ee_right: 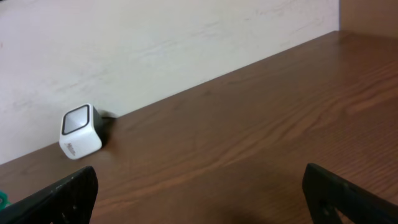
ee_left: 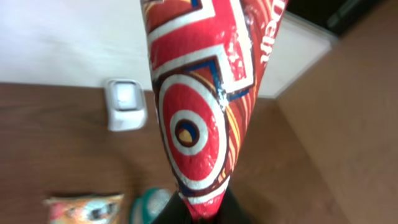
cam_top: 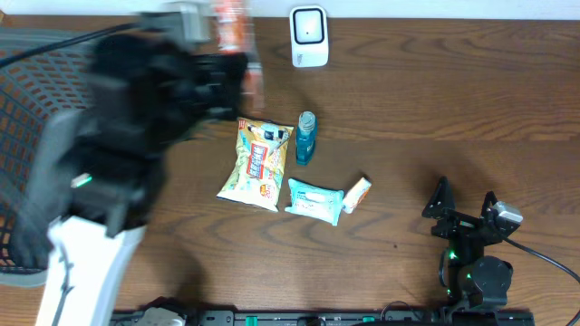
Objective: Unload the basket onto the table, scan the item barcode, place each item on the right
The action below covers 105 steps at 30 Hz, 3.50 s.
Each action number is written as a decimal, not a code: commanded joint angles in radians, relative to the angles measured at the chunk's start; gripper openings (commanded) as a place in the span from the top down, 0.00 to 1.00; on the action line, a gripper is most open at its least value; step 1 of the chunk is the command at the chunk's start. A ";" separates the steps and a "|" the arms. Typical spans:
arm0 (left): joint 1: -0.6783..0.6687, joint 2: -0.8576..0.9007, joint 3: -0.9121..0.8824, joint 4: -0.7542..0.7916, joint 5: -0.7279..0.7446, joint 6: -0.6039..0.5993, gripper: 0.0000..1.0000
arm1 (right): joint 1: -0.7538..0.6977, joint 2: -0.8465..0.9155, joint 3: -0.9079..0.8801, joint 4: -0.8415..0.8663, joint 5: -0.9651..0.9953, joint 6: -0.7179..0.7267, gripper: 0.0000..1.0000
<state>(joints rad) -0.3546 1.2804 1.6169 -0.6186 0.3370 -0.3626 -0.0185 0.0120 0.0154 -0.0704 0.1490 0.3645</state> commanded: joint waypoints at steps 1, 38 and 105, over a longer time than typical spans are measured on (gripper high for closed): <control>-0.156 0.117 0.006 0.051 -0.150 0.013 0.93 | -0.014 -0.003 -0.003 -0.001 -0.002 0.013 0.01; -0.549 0.883 0.006 0.343 -0.264 -0.496 0.48 | -0.014 -0.003 -0.003 -0.001 -0.002 0.013 0.01; -0.054 -0.430 -0.319 0.305 -0.770 0.706 0.10 | -0.013 -0.003 -0.003 0.000 -0.013 0.034 0.01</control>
<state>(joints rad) -0.4793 0.9123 1.3605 -0.3122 -0.5812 0.5117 -0.0185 0.0124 0.0154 -0.0700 0.1493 0.3656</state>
